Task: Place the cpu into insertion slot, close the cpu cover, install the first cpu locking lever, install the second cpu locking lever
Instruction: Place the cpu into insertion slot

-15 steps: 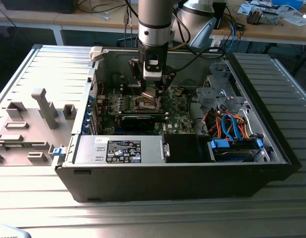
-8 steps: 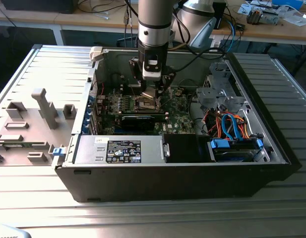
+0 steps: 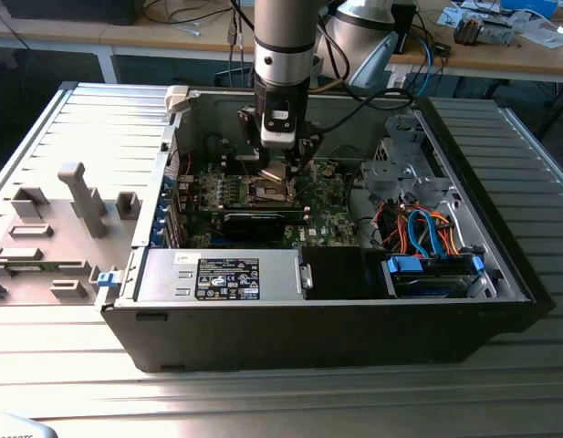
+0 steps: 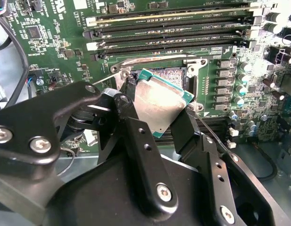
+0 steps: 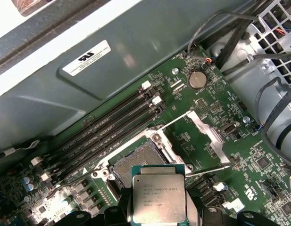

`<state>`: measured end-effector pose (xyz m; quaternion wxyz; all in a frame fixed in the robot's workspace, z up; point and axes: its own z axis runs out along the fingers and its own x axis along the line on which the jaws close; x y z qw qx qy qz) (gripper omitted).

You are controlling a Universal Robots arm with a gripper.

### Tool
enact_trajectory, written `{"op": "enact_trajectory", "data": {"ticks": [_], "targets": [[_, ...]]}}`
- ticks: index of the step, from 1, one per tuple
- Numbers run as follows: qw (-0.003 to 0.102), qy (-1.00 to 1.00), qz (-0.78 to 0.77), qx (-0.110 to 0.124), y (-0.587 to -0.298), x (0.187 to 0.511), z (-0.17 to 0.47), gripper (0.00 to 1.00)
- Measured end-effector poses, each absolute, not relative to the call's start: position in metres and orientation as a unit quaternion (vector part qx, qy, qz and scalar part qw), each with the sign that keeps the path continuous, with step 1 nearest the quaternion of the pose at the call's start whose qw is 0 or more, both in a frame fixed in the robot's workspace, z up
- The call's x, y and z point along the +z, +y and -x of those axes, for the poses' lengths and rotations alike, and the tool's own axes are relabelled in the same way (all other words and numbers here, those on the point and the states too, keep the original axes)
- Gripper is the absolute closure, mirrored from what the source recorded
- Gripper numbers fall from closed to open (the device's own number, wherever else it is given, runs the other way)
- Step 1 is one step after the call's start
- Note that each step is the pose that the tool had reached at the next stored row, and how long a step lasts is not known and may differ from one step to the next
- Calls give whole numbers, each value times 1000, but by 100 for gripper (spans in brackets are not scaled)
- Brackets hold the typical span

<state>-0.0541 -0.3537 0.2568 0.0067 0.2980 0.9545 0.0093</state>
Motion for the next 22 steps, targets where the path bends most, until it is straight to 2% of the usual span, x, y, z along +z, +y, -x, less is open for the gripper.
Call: {"op": "enact_trajectory", "data": {"ticks": [22], "targets": [[7, 949, -314, 9, -354, 257, 54, 46]]}}
